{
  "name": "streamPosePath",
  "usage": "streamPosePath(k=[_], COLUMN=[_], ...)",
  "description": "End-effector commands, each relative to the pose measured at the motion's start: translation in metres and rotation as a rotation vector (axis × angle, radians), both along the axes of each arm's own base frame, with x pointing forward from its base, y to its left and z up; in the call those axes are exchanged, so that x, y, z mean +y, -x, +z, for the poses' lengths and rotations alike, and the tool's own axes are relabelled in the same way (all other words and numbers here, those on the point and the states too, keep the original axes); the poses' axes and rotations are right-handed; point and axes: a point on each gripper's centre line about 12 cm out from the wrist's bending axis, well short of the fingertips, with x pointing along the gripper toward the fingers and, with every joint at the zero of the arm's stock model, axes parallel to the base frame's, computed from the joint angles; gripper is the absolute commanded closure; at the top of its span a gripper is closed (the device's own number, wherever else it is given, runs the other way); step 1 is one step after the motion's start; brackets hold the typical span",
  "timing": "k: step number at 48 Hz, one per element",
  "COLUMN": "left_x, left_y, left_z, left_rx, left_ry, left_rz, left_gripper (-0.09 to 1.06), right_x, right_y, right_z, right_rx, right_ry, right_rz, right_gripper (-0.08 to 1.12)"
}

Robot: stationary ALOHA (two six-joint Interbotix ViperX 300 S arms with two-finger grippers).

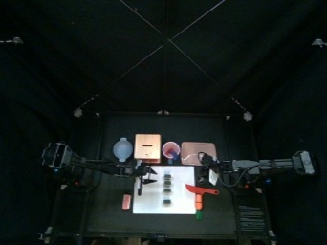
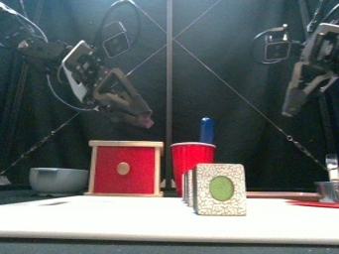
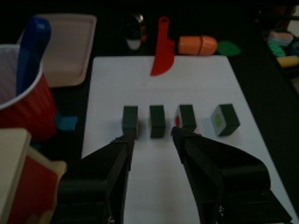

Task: Place sushi on board then cut the sushi with the knife then place the pieces on the plate
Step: Place the 4 sushi pieces on the plate

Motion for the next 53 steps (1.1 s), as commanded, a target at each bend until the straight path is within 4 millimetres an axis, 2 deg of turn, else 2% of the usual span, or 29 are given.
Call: streamPosePath(k=[1,15,31,53], left_x=[0.003,0.005,0.007,0.004], left_y=[0.001,0.0,0.001,0.002], left_z=[0.006,0.008,0.007,0.008], left_rx=[-0.025,-0.032,-0.038,-0.049], left_ry=[-0.016,-0.051,-0.052,-0.056], left_rz=[-0.005,-0.028,-0.024,-0.035], left_gripper=[0.18,0.18,0.18,0.18], right_x=[-0.002,0.001,0.012,0.009], right_y=[-0.017,-0.054,-0.105,-0.141], right_z=[0.008,-0.005,-0.029,-0.056], right_rx=[-0.055,-0.047,0.048,0.148], right_ry=[-0.001,-0.024,-0.013,0.035], right_rz=[-0.004,-0.001,0.04,0.061], right_gripper=[0.4,0.38,0.2,0.19])
